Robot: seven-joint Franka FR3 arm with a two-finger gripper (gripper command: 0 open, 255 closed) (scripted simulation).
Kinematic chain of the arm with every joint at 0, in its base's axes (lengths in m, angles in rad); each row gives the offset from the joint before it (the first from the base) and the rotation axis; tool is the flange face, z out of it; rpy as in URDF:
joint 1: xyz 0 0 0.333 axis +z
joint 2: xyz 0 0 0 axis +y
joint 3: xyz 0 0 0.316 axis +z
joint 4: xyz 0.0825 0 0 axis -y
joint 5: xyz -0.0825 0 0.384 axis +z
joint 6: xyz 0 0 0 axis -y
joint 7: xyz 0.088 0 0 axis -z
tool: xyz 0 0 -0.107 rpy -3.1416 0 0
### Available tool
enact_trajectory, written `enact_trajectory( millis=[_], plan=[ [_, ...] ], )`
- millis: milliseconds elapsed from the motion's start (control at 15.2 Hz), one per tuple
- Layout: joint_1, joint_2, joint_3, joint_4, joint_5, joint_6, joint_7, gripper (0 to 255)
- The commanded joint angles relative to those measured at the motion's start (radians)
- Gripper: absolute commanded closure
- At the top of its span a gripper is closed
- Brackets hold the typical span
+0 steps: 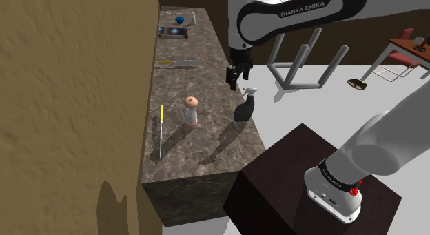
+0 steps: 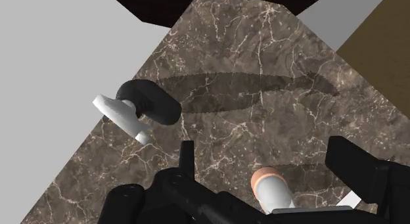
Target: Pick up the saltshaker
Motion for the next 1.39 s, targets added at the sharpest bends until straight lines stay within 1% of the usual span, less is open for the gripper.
enact_trajectory(
  millis=[0,330,660,924,1188,1320],
  plan=[
    [0.009,0.080,0.013,0.056,-0.020,0.016,0.027,0],
    [0.044,0.286,0.032,0.235,-0.080,0.020,0.091,0],
    [0.097,0.498,0.032,0.455,-0.139,-0.010,0.137,0],
    [0.151,0.680,0.022,0.674,-0.179,-0.062,0.157,0],
    [0.212,0.873,0.007,0.940,-0.207,-0.142,0.158,0],
    [0.212,0.882,0.005,0.928,-0.209,-0.122,0.160,0]
  ],
)
